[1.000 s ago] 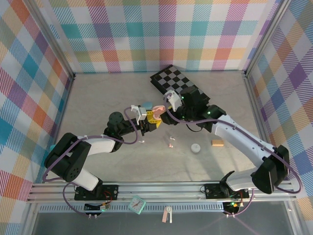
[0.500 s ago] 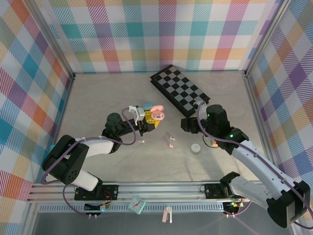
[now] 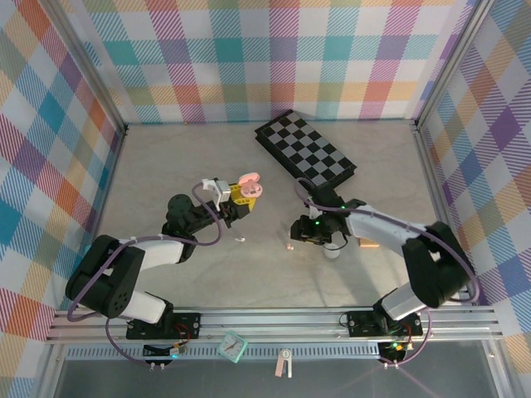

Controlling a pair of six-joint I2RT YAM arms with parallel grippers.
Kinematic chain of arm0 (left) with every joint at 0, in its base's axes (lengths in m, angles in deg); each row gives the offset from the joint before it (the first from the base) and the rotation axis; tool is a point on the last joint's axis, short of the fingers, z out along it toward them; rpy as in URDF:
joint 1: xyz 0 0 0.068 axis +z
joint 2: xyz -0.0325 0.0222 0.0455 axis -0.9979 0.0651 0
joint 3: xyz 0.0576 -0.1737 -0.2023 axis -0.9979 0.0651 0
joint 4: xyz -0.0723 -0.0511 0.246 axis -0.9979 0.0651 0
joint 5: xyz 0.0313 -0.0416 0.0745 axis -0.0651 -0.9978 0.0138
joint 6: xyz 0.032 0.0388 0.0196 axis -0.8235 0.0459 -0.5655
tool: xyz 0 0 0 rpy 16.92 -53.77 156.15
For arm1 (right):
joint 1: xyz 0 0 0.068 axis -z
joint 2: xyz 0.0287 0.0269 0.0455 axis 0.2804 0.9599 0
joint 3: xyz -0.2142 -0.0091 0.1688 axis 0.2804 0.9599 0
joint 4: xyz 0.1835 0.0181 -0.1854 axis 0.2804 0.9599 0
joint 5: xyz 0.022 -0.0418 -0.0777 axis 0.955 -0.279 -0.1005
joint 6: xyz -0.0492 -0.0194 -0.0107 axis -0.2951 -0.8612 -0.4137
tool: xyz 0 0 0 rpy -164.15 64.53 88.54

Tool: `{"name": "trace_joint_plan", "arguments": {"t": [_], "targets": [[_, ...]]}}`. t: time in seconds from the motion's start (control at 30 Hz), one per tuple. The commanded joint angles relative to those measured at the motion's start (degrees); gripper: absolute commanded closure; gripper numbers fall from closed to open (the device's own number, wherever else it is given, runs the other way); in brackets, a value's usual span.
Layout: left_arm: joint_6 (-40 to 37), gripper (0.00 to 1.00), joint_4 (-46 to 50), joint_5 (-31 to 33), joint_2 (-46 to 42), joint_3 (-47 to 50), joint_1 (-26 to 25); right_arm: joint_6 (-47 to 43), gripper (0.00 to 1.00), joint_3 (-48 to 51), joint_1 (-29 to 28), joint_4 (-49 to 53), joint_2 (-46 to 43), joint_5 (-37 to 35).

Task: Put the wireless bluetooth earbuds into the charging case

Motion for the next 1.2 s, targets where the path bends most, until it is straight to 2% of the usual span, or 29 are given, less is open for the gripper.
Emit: {"name": "trace_joint_plan", "arguments": {"t": [0.0,0.4,0.93,1.17], "targets": [[-0.07,0.80,-4.16,0.51,-2.37,1.06,1.47,1.14,0.60,-5.50,-2.72,5.28,3.67,-3.39],[-0.93,0.80,-4.86,0.44,-1.91,1.32,3.35,2.09,0.67,-13.31,-7.53,11.95,12.87,-12.12],[0.07,0.80,-5.83,-0.38,-1.90,1.70,3.46,2.30,0.72,-14.29,-8.13,11.47,16.25,-11.52],[-0.02,0.80,-5.93,-0.22,-1.61,1.62,3.46,2.77,0.78,-13.72,-8.24,11.78,16.09,-11.55]]}}
